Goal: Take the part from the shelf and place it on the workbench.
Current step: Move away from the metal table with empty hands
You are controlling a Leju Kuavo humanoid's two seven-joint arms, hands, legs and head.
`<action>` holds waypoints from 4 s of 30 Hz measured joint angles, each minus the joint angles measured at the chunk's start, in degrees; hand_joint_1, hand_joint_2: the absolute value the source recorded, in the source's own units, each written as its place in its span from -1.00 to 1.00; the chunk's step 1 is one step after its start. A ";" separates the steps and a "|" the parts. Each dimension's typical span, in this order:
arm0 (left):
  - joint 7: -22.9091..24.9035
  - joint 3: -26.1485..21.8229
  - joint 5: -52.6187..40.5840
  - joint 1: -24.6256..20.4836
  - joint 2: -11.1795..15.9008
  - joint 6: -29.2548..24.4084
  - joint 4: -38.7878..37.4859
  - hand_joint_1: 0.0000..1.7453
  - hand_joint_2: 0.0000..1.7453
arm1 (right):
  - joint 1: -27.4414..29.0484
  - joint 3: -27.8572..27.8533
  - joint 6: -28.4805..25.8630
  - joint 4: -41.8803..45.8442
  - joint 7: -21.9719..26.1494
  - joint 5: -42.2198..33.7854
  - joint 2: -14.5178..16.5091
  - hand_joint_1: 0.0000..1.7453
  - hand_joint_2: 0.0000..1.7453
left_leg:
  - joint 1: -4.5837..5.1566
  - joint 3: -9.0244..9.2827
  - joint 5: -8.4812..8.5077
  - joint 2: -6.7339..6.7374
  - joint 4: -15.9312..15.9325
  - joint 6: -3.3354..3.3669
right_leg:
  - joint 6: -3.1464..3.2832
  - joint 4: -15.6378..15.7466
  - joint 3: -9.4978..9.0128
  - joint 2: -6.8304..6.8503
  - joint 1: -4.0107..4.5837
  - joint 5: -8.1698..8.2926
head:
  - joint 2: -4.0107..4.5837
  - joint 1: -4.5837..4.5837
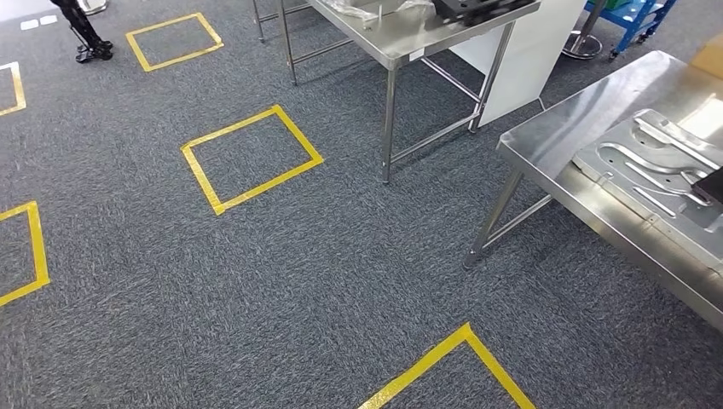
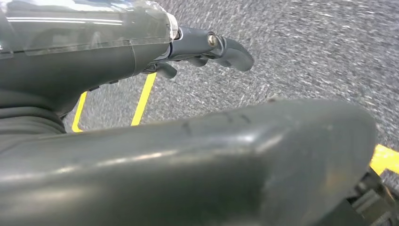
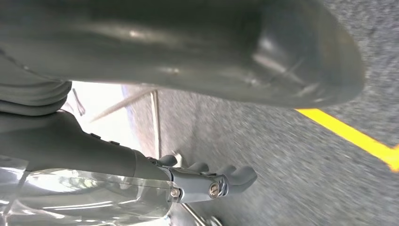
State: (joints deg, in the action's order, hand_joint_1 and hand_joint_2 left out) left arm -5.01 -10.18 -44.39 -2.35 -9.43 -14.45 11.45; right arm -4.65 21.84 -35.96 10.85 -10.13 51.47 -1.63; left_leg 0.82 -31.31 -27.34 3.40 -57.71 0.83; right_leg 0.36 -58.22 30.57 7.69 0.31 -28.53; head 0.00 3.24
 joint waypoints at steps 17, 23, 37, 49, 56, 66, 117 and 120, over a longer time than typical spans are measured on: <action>-0.67 -5.13 4.94 0.11 -0.91 -0.48 -0.09 -1.00 -1.00 | 0.53 3.08 2.95 -0.34 1.13 3.10 0.61 -1.00 -1.00 | -1.02 -1.96 1.08 -9.11 -1.11 -1.73 | -0.17 -0.54 0.52 -10.11 -1.68 0.20 | 0.00 0.00; -1.17 -6.86 5.68 -0.03 -0.81 -0.61 -0.10 -1.00 -1.00 | 0.27 3.11 3.46 -0.34 2.09 3.73 1.54 -1.00 -1.00 | -1.20 -9.23 -5.98 -3.95 -17.02 -2.61 | 1.16 -0.32 0.53 -5.07 -0.89 0.11 | 0.00 0.00; -2.90 -7.53 5.30 -0.29 -0.63 -0.49 -0.10 -1.00 -1.00 | -0.50 3.32 4.14 -0.21 1.73 4.98 3.12 -1.00 -1.00 | -0.50 -0.40 1.93 -4.13 1.24 1.02 | -1.30 -14.25 6.25 -7.37 -0.91 -7.69 | 0.00 -0.01; -6.85 -9.44 7.84 -0.91 -0.72 0.37 -0.10 -1.00 -1.00 | -0.67 3.30 5.04 -0.23 2.62 5.31 3.13 -1.00 -1.00 | -1.03 -3.44 -0.90 -7.39 -4.25 -2.18 | 0.58 -0.76 1.29 -8.58 -1.64 0.77 | 0.00 0.01; -8.80 -12.74 12.94 -1.36 -0.85 2.86 -0.10 -1.00 -1.00 | -1.03 3.33 6.05 -0.23 2.73 6.42 3.11 -1.00 -1.00 | -0.92 -5.35 -1.85 -2.77 -9.61 -1.95 | 1.17 -0.74 1.03 -3.56 -0.63 0.33 | 0.00 0.00; -8.54 -21.37 21.93 -3.72 -1.84 8.00 -0.10 -1.00 -1.00 | -1.98 3.34 7.22 -0.03 2.23 7.20 3.06 -1.00 -1.00 | -0.29 -0.15 1.86 -3.14 1.36 1.19 | -1.12 -9.79 4.08 -6.34 -0.86 -5.58 | 0.00 -0.01; -3.87 -40.91 41.02 -6.35 -2.73 3.41 -0.10 -1.00 -1.00 | -1.29 2.61 10.91 0.10 1.04 8.18 2.54 -1.00 -1.00 | -1.57 -6.52 -1.00 -2.80 -10.11 -2.97 | 0.19 -0.71 0.78 -4.00 -1.44 0.13 | 0.00 0.04; -3.64 -42.44 43.11 -6.67 -2.66 3.23 -0.10 -1.00 -1.00 | -1.10 2.19 10.65 0.10 1.09 8.17 2.55 -1.00 -1.00 | -0.83 -2.46 1.63 0.12 -1.79 -1.90 | -0.65 -0.73 0.10 -2.35 -1.12 -0.50 | 0.00 0.02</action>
State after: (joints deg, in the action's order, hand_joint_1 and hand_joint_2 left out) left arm -8.65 -52.62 -1.28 -9.02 -12.09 -11.22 11.34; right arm -5.75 24.03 -25.31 10.95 -9.04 59.64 0.92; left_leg 0.00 -33.77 -25.71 3.52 -59.50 -1.06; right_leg -0.28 -58.95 30.68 5.34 -0.81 -29.03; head 0.00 3.26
